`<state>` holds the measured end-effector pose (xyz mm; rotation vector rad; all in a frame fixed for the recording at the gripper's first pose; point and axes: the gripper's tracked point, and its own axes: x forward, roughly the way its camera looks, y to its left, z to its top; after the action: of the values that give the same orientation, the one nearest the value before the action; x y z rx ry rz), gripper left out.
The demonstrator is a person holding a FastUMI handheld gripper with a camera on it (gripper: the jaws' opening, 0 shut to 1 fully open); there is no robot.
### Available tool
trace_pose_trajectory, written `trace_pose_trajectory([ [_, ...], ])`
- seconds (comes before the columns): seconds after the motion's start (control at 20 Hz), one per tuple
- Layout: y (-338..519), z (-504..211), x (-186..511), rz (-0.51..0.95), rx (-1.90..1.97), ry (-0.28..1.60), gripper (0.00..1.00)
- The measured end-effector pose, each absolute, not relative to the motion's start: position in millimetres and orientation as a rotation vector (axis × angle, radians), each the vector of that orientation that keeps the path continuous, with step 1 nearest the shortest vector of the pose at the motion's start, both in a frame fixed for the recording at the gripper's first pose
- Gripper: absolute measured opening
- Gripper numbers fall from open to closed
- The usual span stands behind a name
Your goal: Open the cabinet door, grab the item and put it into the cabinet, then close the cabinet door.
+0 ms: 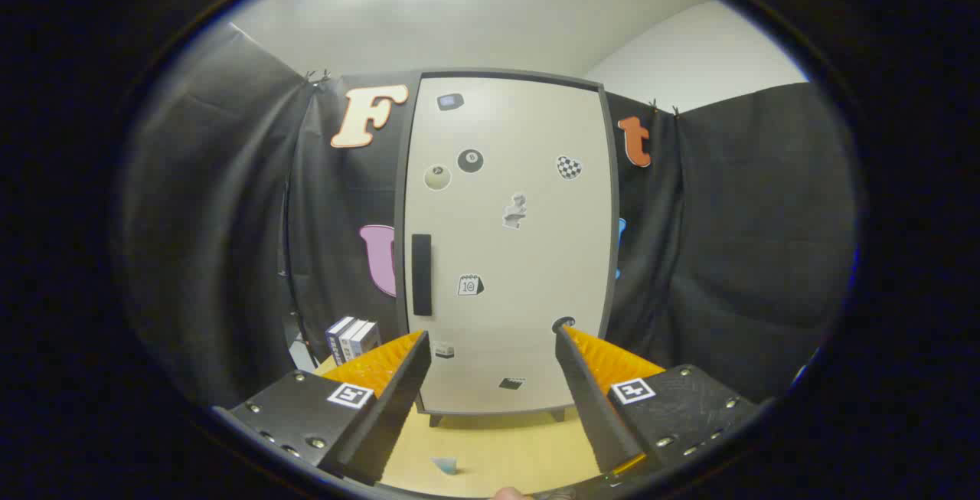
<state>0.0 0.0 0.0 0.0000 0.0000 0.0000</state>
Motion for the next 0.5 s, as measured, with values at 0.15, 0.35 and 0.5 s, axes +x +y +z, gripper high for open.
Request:
trace_pose_trajectory([
  [0.15,-0.1,1.0,2.7,-0.006,0.001,-0.005,0.97],
  [0.35,1.6,-1.5,6.3,-0.006,-0.001,0.004,0.97],
  [0.5,3.2,-1.6,9.5,-0.006,-0.005,0.005,0.97],
])
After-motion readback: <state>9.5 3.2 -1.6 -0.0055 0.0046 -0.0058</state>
